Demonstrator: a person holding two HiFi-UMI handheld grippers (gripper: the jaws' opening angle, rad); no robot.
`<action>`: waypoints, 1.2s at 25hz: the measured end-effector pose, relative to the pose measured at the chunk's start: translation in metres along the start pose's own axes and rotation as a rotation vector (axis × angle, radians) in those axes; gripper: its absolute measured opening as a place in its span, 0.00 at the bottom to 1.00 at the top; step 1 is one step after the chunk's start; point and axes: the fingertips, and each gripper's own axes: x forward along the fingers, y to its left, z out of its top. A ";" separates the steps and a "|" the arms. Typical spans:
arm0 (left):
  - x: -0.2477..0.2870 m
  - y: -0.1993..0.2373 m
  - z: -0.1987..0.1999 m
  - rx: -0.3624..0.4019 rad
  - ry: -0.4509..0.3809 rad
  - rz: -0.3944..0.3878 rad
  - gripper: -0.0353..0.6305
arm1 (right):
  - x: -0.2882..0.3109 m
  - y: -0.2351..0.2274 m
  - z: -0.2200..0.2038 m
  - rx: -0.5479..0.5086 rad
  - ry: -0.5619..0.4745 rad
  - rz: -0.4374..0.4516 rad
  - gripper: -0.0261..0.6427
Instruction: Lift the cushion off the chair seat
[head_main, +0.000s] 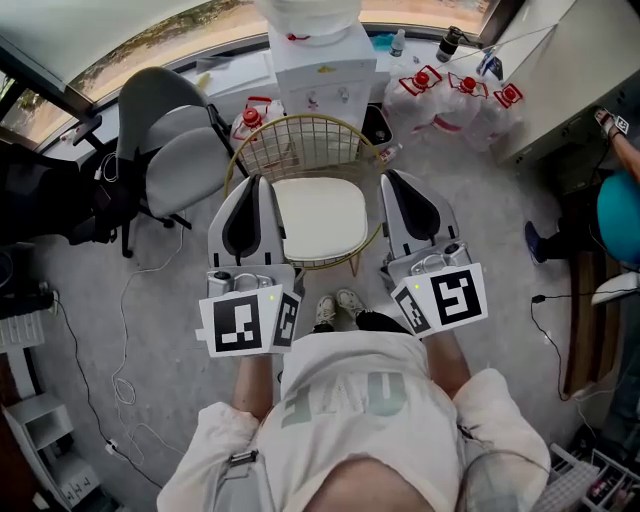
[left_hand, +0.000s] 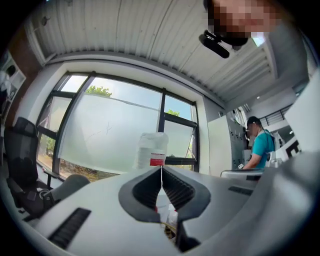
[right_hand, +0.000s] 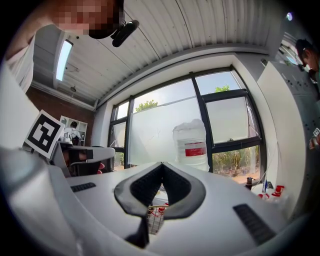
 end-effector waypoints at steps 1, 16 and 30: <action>0.000 0.001 -0.002 -0.028 -0.003 -0.005 0.08 | 0.001 0.000 -0.002 0.002 0.003 0.006 0.06; 0.026 0.030 -0.092 -0.646 0.089 -0.099 0.34 | 0.047 0.005 -0.043 0.106 0.090 0.138 0.06; -0.060 0.090 -0.432 -1.324 0.161 0.197 0.45 | 0.049 0.066 -0.280 0.220 0.384 0.320 0.06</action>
